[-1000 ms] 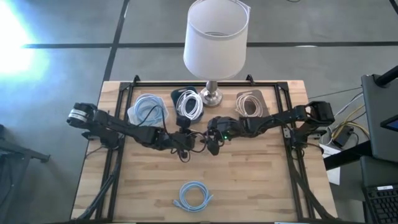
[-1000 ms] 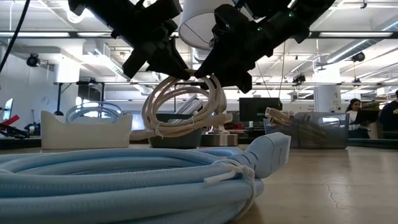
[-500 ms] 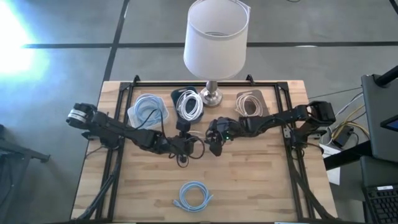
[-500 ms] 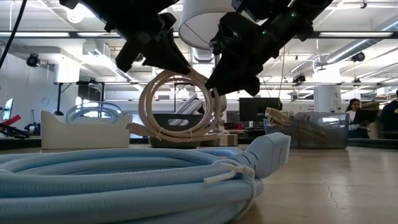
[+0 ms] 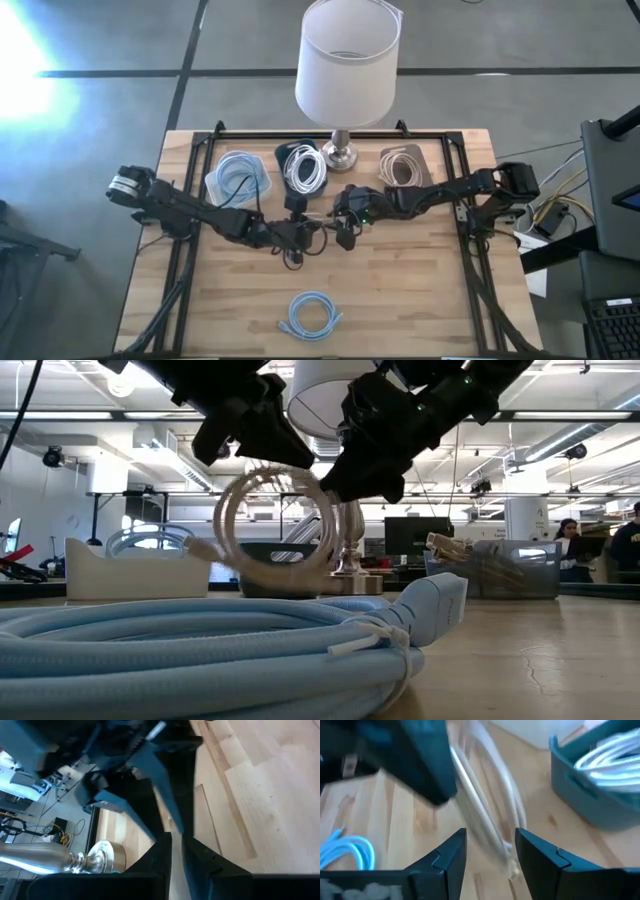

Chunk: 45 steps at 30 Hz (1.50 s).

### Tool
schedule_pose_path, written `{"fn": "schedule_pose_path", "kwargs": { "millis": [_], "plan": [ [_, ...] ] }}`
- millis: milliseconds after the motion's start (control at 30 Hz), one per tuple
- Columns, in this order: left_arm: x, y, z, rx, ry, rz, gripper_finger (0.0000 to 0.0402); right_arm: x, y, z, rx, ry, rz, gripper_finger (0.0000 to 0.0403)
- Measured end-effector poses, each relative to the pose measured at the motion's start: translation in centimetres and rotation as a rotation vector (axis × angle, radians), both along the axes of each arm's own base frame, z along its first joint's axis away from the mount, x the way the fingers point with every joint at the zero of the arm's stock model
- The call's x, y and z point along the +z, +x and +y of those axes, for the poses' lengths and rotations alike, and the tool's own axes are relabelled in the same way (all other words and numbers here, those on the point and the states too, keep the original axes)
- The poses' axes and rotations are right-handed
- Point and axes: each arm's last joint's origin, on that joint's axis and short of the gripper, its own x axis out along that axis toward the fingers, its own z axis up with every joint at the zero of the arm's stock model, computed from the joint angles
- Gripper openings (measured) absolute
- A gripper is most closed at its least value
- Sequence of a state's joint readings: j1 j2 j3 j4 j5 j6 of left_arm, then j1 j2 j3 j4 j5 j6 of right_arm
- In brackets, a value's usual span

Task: Pick & Place USB Port
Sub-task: Put the brown charger cable into the black bin

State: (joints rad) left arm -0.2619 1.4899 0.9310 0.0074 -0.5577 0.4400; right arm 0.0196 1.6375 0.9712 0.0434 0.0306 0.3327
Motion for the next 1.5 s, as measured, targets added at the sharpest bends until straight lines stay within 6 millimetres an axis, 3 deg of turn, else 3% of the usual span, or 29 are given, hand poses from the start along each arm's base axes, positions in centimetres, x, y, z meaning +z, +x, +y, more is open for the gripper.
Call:
{"fn": "schedule_pose_path", "kwargs": {
  "millis": [167, 400, 567, 733, 867, 1033, 1200, 1500],
  "plan": [
    [0.0, 0.0, 0.0, 0.0, -0.001, -0.005, 0.0046, 0.0, 0.0, 0.0, 0.001, 0.0, 0.005, 0.0134],
    [0.0, 0.0, 0.0, 0.006, -0.004, -0.008, 0.0046, 0.0, 0.0, 0.0, 0.003, -0.002, 0.009, 0.0062],
    [-0.8, -0.8, 0.3, 0.06, -0.043, 0.111, 0.0048, -0.1, 0.0, 0.0, 0.003, -0.001, 0.01, 0.004],
    [-1.9, -1.8, 1.4, 0.135, -0.349, 0.278, 0.0071, -1.2, 0.5, 0.1, 0.042, -0.043, 0.043, 0.0057],
    [-3.0, -2.3, 1.8, 0.15, -0.53, 0.331, 0.0114, -2.0, 1.6, 0.1, 0.076, -0.084, 0.063, 0.0086],
    [-4.8, -2.5, 1.9, 0.121, -0.622, 0.341, 0.0176, -2.6, 3.2, 0.2, 0.093, -0.103, 0.121, 0.0122],
    [-7.3, -2.7, 2.3, 0.179, -0.598, 0.323, 0.0219, -2.3, 4.2, 0.2, 0.097, -0.103, 0.231, 0.0146],
    [-10.5, -1.5, 3.1, 0.261, -0.635, 0.301, 0.0224, -2.0, 4.5, 0.4, 0.126, -0.132, 0.259, 0.0164]
  ]
}}
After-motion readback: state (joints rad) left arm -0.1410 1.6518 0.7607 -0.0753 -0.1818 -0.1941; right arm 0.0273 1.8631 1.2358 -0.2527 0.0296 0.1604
